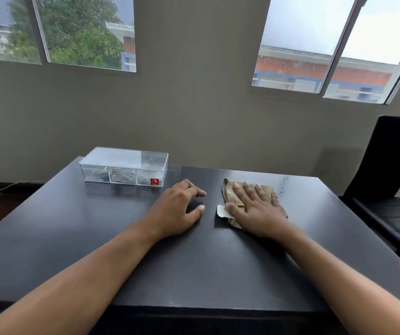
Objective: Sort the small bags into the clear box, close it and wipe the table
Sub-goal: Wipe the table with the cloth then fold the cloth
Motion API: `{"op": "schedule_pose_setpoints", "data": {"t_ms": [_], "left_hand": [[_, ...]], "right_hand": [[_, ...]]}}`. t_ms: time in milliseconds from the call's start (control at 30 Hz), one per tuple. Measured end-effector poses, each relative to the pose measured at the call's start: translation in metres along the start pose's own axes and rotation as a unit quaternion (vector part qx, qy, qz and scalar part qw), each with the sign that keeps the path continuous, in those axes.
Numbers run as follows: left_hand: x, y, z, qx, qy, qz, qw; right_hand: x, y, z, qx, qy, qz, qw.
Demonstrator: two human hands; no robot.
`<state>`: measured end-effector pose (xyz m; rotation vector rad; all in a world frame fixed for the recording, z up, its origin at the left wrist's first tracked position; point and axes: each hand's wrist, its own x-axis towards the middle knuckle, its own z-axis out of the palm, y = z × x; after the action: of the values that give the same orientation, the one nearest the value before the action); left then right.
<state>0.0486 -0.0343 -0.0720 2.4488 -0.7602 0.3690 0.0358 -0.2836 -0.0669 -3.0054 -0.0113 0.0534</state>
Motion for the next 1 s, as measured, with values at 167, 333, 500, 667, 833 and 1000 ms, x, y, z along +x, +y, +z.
{"op": "schedule_pose_setpoints", "data": {"t_ms": [167,333,500,667,833,1000], "left_hand": [[-0.017,-0.016,-0.020,-0.034,0.025,-0.012,0.999],[-0.028,-0.037,-0.034,-0.039,0.072,-0.075,0.994],[-0.021,-0.037,-0.030,-0.020,0.105,-0.146,0.984],[-0.012,-0.039,-0.029,-0.018,0.121,-0.167,0.978],[-0.013,-0.038,-0.031,-0.020,0.121,-0.171,0.978],[-0.015,-0.034,-0.034,-0.019,0.124,-0.167,0.978]], "right_hand": [[-0.025,-0.018,0.000,0.003,-0.013,-0.031,0.999],[0.009,-0.027,-0.003,0.019,-0.009,-0.016,1.000],[0.064,-0.048,-0.004,0.035,-0.003,-0.018,0.999],[0.097,-0.069,-0.004,0.035,-0.012,-0.049,0.998],[0.091,-0.072,0.000,0.043,-0.004,-0.053,0.998],[0.059,-0.082,0.004,0.036,-0.008,-0.058,0.998]]}}
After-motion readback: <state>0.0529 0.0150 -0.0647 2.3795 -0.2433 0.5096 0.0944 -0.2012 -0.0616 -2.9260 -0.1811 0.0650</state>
